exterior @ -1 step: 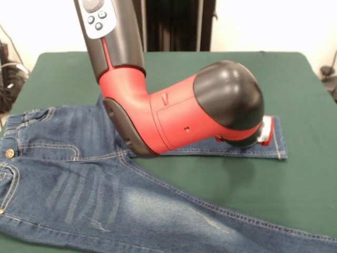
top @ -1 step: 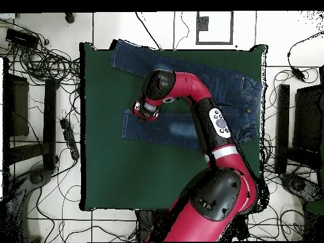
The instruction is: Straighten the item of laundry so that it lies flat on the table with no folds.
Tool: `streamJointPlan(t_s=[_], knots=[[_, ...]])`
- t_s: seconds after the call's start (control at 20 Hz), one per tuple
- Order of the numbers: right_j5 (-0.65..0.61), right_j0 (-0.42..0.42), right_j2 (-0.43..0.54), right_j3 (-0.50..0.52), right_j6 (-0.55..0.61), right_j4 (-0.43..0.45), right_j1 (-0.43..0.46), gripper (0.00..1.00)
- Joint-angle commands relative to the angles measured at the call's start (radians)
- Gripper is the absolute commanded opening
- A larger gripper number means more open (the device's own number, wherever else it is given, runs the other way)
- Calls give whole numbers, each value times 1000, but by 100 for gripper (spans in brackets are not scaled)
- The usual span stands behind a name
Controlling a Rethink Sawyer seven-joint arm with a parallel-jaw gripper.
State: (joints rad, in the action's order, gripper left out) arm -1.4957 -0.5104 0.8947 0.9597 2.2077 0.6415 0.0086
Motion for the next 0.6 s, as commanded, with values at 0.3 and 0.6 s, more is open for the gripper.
streamJointPlan(t_s=[0.3, 0.6], knots=[[359, 8, 47, 63, -349, 17, 50, 0], [507, -34, 76, 136, -348, 43, 34, 0]])
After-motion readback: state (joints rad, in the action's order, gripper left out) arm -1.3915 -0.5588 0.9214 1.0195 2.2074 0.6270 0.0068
